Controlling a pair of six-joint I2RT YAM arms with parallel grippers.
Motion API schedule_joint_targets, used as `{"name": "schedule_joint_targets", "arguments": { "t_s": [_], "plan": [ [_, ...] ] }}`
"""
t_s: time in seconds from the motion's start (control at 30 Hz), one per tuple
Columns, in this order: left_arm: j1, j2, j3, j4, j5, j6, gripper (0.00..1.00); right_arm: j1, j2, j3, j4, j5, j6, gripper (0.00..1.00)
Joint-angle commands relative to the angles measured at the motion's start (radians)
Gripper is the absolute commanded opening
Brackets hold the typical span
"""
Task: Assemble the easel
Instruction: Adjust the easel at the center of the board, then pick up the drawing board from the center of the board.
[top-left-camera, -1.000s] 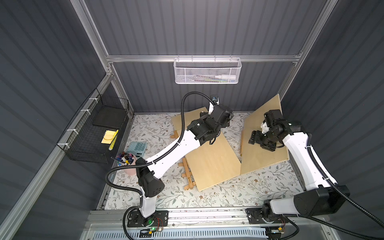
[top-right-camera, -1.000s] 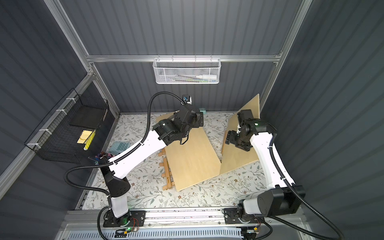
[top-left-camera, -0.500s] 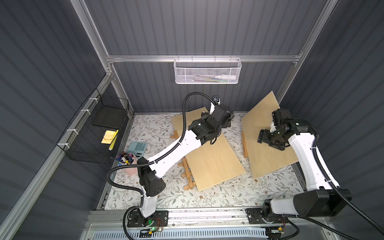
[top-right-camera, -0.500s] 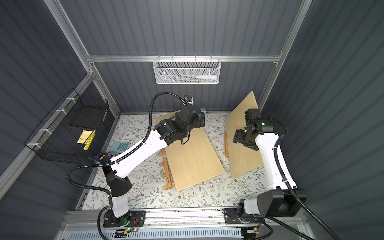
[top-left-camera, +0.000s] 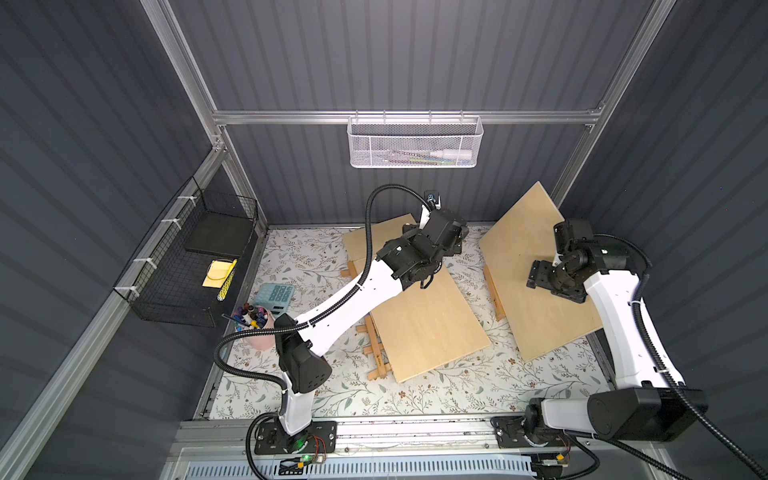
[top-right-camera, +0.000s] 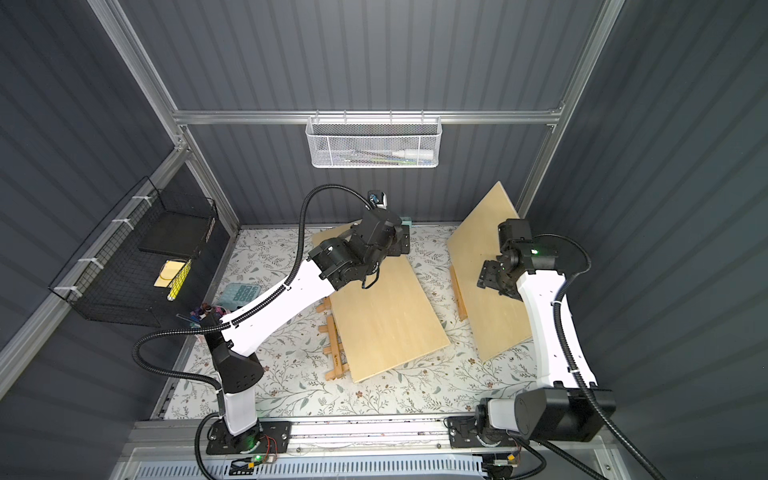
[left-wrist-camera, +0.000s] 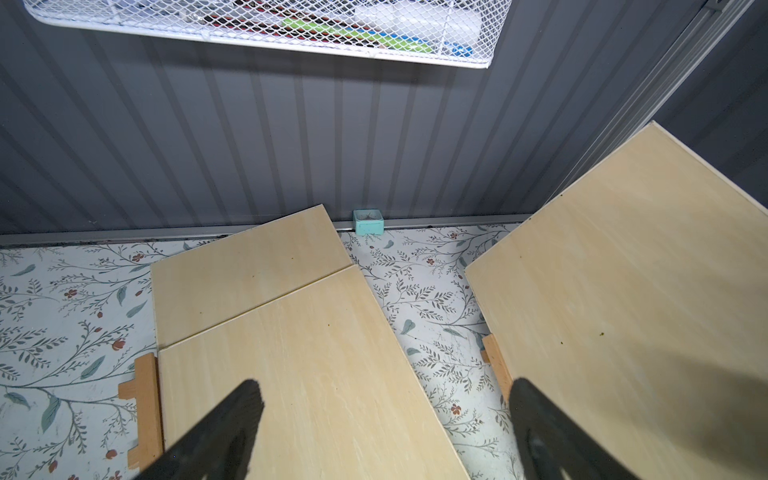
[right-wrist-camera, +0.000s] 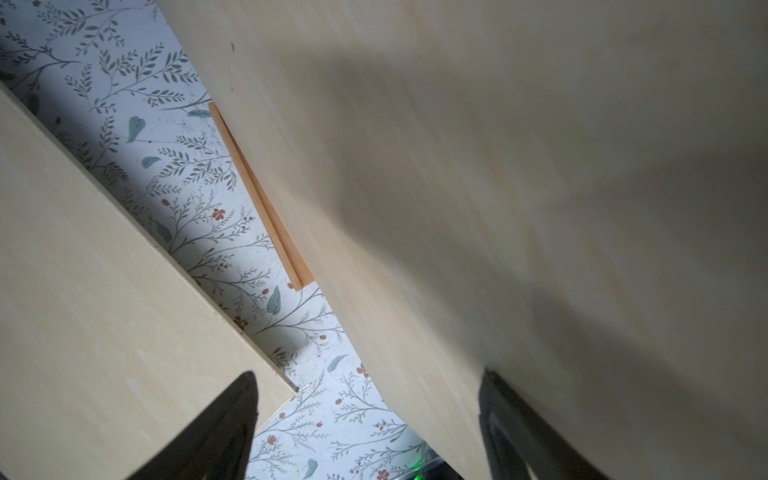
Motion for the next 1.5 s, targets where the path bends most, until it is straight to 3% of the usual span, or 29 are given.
{"name": "schedule_joint_targets", "arguments": {
  "t_s": [0.0,0.13,0.2,0.33,0.5,0.6,0.73,0.9,1.27,1.47],
  "plan": [
    [-0.003,-0.003,-0.012,-0.014,0.012,-0.002,0.96,-0.010,0.004,0.028,-0.008,0.051,-0.006,0.84],
    [0.022,0.000,-0.014,-0.086,0.023,-0.073,0.97,0.015,-0.014,0.035,0.113,-0.112,0.061,0.82],
    [0.059,-0.012,-0.040,-0.141,0.063,-0.145,0.97,0.078,-0.023,0.023,0.204,-0.177,0.079,0.83],
    [0.158,-0.071,-0.189,-0.188,0.184,-0.281,0.97,0.253,0.023,0.011,0.339,-0.255,0.048,0.86],
    [0.256,-0.146,-0.404,-0.197,0.272,-0.368,0.96,0.322,0.124,-0.038,0.403,-0.371,0.057,0.88],
    [0.276,-0.148,-0.451,-0.242,0.275,-0.365,0.97,0.340,0.184,-0.059,0.419,-0.432,0.034,0.99],
    [0.288,-0.133,-0.500,-0.259,0.328,-0.358,0.96,0.346,0.268,-0.068,0.409,-0.499,0.013,0.99],
    [0.289,-0.108,-0.523,-0.225,0.408,-0.349,0.95,0.344,0.347,-0.080,0.361,-0.473,0.008,0.97],
    [0.288,-0.046,-0.566,-0.207,0.442,-0.364,0.92,0.325,0.465,-0.202,0.471,-0.500,0.009,0.96],
    [0.289,-0.026,-0.602,-0.222,0.432,-0.368,0.92,0.324,0.470,-0.237,0.540,-0.661,-0.003,0.96]
  ]
}}
